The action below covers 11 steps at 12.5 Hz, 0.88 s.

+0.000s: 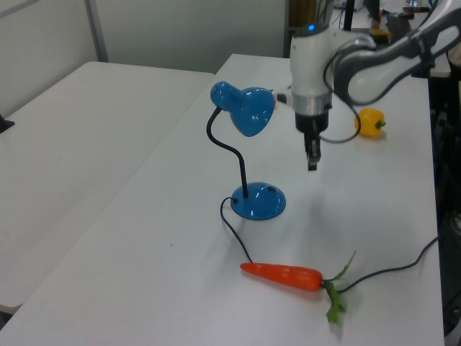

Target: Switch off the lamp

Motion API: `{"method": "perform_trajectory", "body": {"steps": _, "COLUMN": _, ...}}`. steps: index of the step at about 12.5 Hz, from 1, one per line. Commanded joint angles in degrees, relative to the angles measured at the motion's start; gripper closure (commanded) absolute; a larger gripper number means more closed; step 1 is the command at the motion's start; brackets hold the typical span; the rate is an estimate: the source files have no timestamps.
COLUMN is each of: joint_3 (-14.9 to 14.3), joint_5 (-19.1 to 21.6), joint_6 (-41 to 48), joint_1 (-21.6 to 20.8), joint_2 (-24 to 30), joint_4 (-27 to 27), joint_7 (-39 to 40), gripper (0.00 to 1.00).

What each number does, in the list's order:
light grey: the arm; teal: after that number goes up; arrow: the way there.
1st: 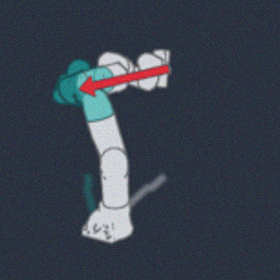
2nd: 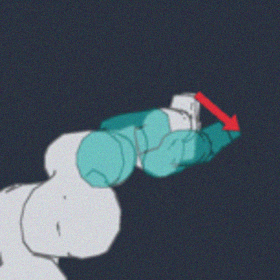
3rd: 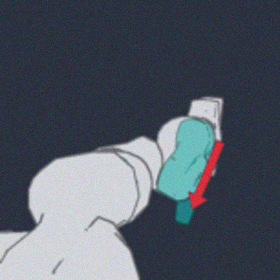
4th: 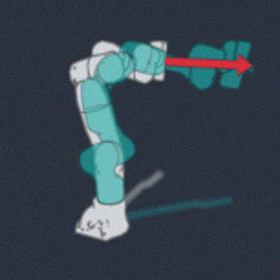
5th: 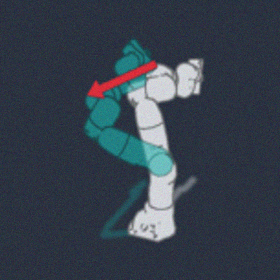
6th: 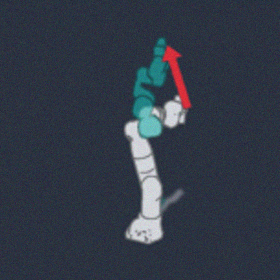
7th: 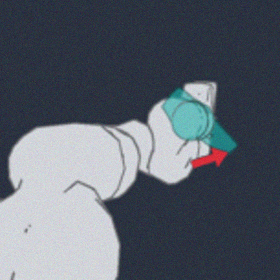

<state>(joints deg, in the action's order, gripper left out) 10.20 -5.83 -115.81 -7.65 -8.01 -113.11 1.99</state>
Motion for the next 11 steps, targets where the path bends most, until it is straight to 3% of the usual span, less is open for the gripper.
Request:
{"method": "perform_trajectory", "body": {"steps": 1, "joint_3": -0.4, "joint_5": -0.8, "joint_6": 9.6, "joint_1": 3.3, "joint_2": 4.6, "joint_4": 4.3, "joint_7": -0.1, "gripper": 1.0}}
{"method": "perform_trajectory", "body": {"steps": 5, "joint_3": -0.7, "joint_5": -0.2, "joint_6": 17.7, "joint_1": 9.2, "joint_2": 5.0, "joint_4": 14.5, "joint_7": -0.1, "gripper": 1.0}}
{"method": "perform_trajectory", "body": {"steps": 8, "joint_3": -4.6, "joint_5": 0.0, "joint_6": 23.5, "joint_1": 9.5, "joint_2": 5.1, "joint_4": 20.8, "joint_7": -0.3, "gripper": 1.0}}
{"method": "perform_trajectory", "body": {"steps": 10, "joint_3": -6.3, "joint_5": 0.1, "joint_6": 25.5, "joint_1": 9.5, "joint_2": 6.2, "joint_4": 22.2, "joint_7": -0.3, "gripper": 0.93}}
{"method": "perform_trajectory", "body": {"steps": 11, "joint_3": -6.8, "joint_5": 0.1, "joint_6": 25.5, "joint_1": 9.6, "joint_2": 6.7, "joint_4": 22.3, "joint_7": -0.4, "gripper": 0.83}}
